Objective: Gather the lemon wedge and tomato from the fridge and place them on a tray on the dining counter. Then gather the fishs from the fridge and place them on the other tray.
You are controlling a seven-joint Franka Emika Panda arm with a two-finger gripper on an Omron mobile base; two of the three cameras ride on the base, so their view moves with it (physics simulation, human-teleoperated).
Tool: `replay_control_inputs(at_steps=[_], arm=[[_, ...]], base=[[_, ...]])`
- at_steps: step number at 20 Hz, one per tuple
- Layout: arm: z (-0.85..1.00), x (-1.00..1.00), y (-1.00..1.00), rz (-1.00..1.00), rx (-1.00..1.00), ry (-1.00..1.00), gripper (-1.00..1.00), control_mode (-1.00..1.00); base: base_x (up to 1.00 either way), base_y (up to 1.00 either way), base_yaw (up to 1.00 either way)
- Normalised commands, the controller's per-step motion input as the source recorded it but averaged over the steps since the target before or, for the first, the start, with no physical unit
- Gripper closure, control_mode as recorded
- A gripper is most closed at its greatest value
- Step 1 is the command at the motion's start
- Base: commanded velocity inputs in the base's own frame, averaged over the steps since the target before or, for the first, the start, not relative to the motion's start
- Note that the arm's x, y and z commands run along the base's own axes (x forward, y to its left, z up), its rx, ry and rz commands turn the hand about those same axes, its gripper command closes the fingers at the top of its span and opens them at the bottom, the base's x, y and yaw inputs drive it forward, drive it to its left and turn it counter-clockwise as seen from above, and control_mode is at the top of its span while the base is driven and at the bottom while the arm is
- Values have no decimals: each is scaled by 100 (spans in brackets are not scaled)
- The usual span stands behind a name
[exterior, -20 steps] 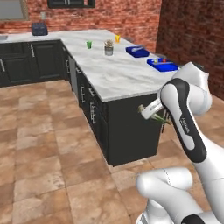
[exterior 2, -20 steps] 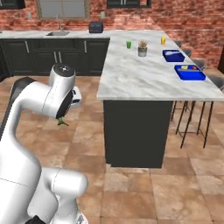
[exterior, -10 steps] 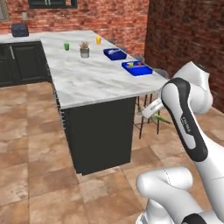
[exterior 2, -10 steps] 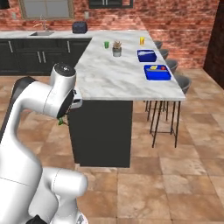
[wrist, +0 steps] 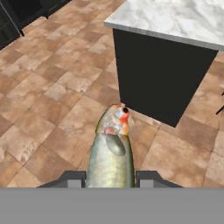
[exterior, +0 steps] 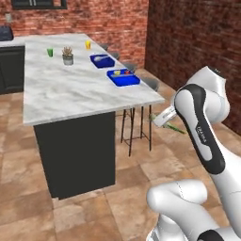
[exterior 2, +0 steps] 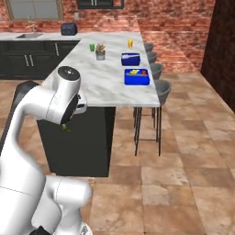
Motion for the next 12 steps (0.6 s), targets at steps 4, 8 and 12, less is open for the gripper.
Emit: replay_control_inputs(at_steps=[4,8,12], arm=[[0,0,0,0,0,0,100,100],[0,0,0,0,0,0,100,100],[0,0,0,0,0,0,100,100]], base=[[61,-65,0],[61,-65,0],[51,-75,0]])
